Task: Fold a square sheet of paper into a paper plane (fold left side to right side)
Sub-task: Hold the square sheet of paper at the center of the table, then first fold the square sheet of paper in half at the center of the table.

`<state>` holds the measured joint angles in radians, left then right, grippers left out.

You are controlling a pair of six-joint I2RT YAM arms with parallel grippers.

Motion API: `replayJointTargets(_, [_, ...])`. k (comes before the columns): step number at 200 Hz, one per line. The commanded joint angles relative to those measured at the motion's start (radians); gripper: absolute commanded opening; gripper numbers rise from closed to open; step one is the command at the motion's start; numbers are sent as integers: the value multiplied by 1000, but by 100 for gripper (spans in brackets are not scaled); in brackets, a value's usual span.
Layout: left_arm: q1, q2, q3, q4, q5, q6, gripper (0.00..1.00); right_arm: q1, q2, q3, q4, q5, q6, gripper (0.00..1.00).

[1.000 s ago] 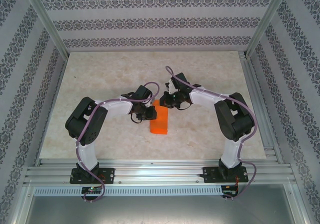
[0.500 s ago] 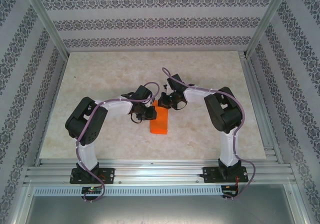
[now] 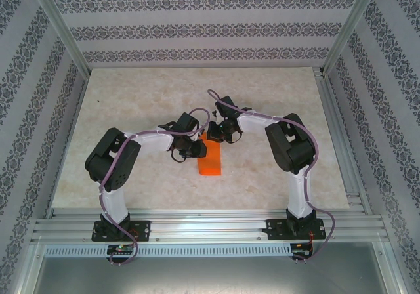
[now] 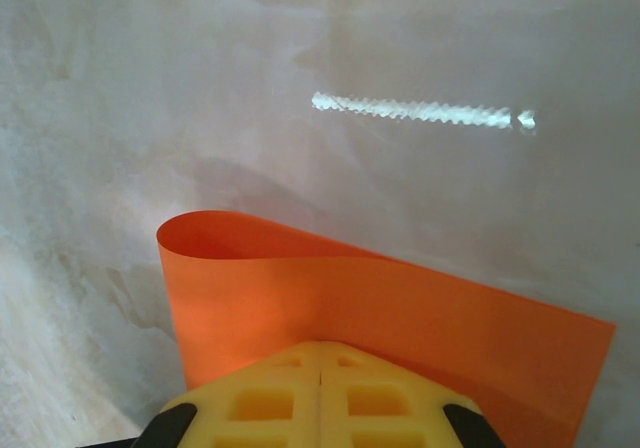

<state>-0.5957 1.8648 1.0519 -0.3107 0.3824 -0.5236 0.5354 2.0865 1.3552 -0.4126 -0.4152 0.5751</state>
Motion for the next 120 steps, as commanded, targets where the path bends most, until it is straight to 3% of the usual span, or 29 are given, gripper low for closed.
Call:
replayJointTargets(1, [2,0,-50,-30,7,46,19,13,66,-4,-49,85,-21,3])
replayJointTargets(120, [-28,-124,-215,43,135,84,19,15,77,10,-76,106,-23,2])
